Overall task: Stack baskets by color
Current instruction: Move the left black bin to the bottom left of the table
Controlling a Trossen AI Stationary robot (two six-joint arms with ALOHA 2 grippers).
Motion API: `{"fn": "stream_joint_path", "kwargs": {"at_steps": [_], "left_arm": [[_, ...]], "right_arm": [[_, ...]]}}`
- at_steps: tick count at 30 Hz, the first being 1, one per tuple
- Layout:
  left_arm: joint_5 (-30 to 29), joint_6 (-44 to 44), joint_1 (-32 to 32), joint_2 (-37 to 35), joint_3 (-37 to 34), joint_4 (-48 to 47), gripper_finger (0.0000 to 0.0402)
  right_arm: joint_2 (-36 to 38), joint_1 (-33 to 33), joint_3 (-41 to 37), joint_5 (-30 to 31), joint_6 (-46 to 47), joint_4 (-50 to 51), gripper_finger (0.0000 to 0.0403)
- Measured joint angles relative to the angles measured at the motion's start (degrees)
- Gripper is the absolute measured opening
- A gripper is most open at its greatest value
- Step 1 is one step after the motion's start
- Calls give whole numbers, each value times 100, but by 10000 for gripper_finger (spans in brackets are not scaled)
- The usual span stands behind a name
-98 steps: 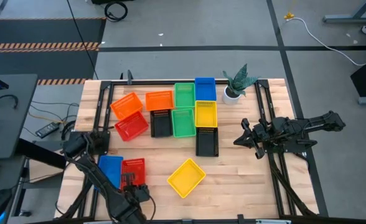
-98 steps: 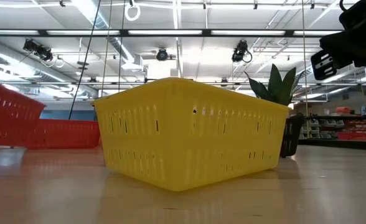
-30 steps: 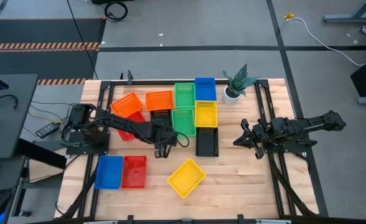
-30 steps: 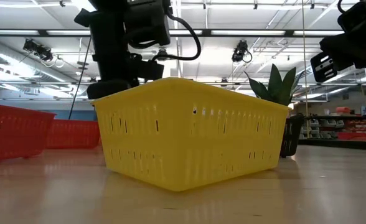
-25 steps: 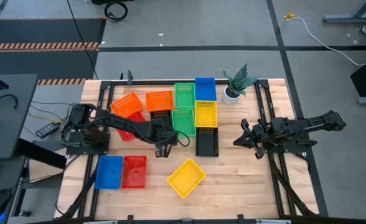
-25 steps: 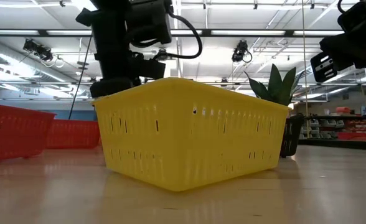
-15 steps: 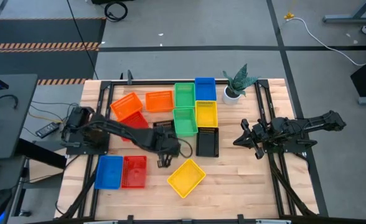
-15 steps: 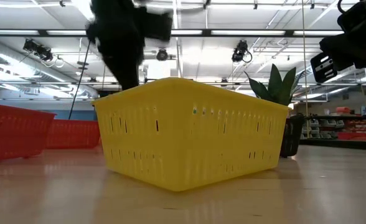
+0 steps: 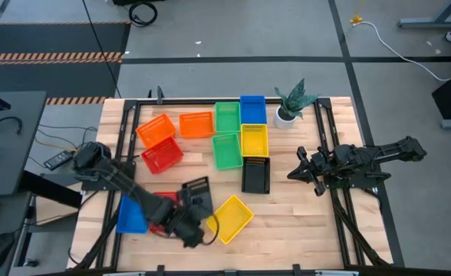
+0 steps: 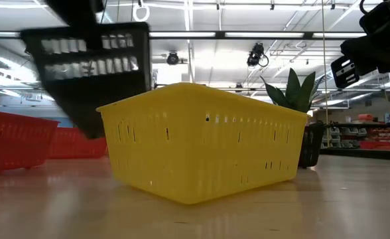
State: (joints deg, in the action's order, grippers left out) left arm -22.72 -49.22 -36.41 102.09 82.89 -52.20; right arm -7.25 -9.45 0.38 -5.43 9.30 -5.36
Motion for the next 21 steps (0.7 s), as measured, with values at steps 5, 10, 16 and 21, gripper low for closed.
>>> {"fn": "stream_joint_path", "kwargs": {"at_steps": [5,10,16,21], "left_arm": [[60,-434,-354,188,4,214,15],[498,-412,-437,515,2,257,15],[770,-367,-425,774,0,227,20],[839,-405,-404,769,0,216,22]], "right_arm": [[2,0,0,2,0,-16,29],[-23,-2,0,2,2,-51,29],[-28,-2,0,2,17,-56,29],[-31,-2,0,2,15,-56,29]]}}
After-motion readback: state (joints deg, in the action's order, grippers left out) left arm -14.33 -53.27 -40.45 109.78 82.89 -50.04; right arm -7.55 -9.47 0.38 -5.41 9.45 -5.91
